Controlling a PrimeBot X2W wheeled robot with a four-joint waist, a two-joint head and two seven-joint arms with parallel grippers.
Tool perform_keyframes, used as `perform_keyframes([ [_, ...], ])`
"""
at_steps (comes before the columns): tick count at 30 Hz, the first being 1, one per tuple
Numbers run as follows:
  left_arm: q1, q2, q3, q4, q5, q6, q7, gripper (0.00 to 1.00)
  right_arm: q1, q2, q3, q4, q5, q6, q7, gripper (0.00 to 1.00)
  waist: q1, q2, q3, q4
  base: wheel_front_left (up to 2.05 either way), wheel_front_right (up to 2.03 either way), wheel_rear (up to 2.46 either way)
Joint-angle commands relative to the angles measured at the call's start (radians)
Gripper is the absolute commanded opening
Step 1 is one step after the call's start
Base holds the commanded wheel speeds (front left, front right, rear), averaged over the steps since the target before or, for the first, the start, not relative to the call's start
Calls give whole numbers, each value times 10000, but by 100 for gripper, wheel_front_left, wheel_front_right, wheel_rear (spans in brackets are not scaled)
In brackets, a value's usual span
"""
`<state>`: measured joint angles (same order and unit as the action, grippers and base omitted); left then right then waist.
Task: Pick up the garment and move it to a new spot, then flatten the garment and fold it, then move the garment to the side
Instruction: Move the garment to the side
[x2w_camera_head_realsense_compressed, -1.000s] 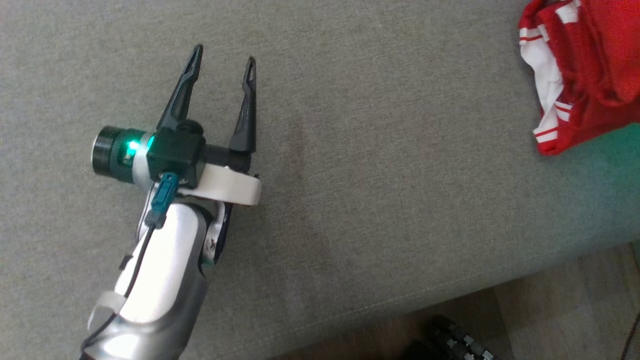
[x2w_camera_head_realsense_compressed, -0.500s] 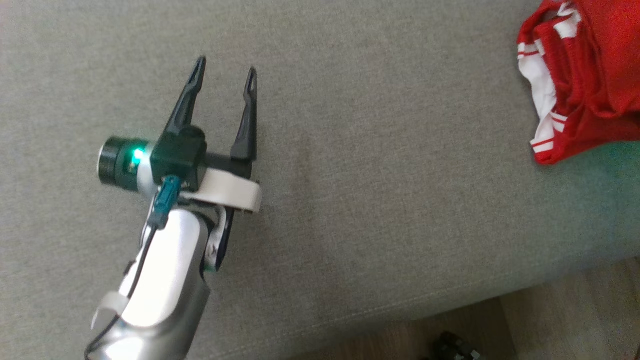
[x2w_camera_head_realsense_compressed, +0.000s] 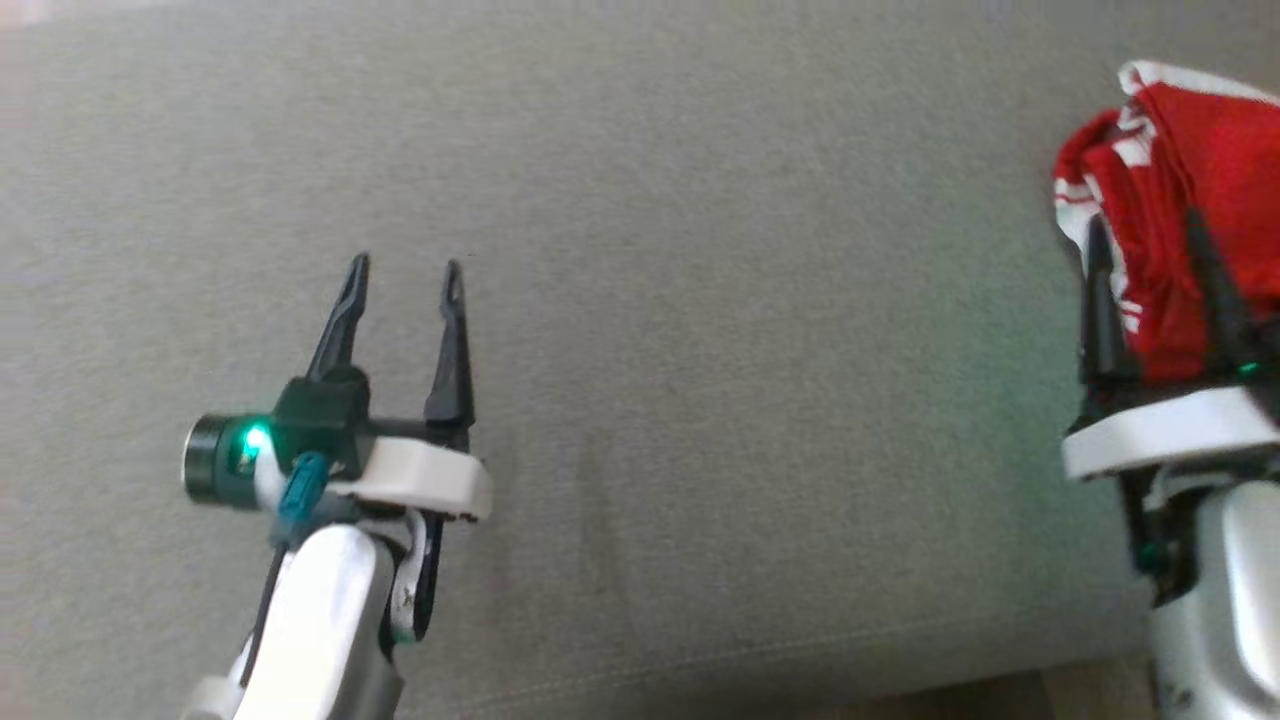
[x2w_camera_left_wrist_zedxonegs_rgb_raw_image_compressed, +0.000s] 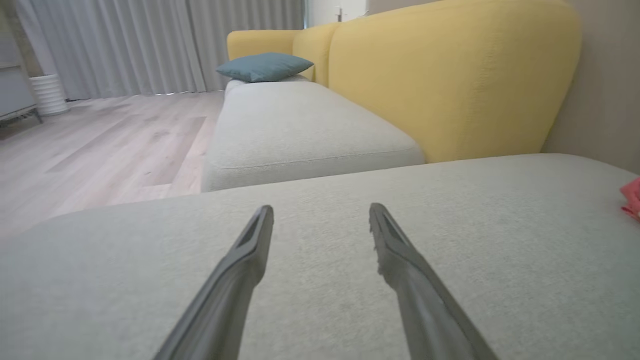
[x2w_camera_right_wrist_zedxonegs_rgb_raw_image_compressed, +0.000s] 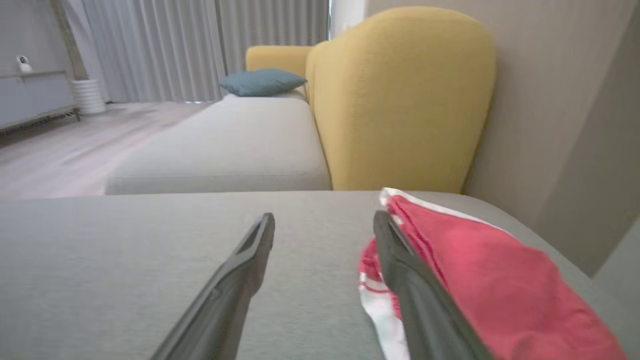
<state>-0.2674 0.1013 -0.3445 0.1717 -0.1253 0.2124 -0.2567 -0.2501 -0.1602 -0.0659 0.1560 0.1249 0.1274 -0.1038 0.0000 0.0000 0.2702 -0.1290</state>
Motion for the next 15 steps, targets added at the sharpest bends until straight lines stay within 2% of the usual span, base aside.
perform_keyframes([
  [1, -16, 185, 412, -369, -66, 96, -50, 100, 103, 129, 288, -570, 83, 33, 74, 100, 0, 0, -432, 467, 0, 0, 0],
  [7, 640, 348, 802, -517, -235, 321, -50, 100, 871, 732, 804, -1333, 157, 33, 356, 100, 0, 0, -959, 1053, 0, 0, 0],
  [15, 1393, 550, 1006, -649, -373, 374, -51, 100, 1830, 1018, 1063, -1965, 86, 33, 640, 100, 0, 0, -1592, 1237, 0, 0, 0],
])
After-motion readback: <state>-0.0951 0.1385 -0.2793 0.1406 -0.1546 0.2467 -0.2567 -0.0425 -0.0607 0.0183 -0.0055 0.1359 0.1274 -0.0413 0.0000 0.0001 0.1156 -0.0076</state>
